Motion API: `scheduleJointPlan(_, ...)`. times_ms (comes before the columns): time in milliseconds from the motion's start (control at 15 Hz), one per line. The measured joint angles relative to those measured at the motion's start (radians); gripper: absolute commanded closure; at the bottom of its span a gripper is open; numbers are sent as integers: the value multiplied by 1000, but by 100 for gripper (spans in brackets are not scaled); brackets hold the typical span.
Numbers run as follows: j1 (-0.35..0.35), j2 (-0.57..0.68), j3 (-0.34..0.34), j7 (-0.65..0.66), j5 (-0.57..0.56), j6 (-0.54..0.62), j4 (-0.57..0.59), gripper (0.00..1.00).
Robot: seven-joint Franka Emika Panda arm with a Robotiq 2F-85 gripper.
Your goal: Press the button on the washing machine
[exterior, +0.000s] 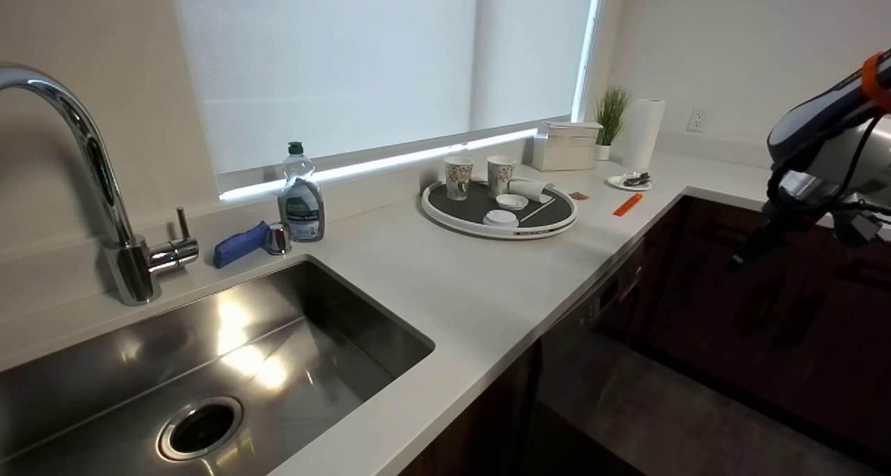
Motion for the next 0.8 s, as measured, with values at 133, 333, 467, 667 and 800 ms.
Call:
scheduleJointPlan(133, -6, 10, 33, -142, 121, 18, 2, 0)
scheduleJointPlan(333, -31, 12, 87, -348, 311, 11, 25, 0)
scheduleJointPlan(467, -50, 27, 95, -479, 422, -9, 45, 0)
scheduleJointPlan(667, -85, 82, 82, -587, 495, -34, 64, 0)
scheduleJointPlan(800, -91, 103, 82, -599, 501, -38, 75, 0)
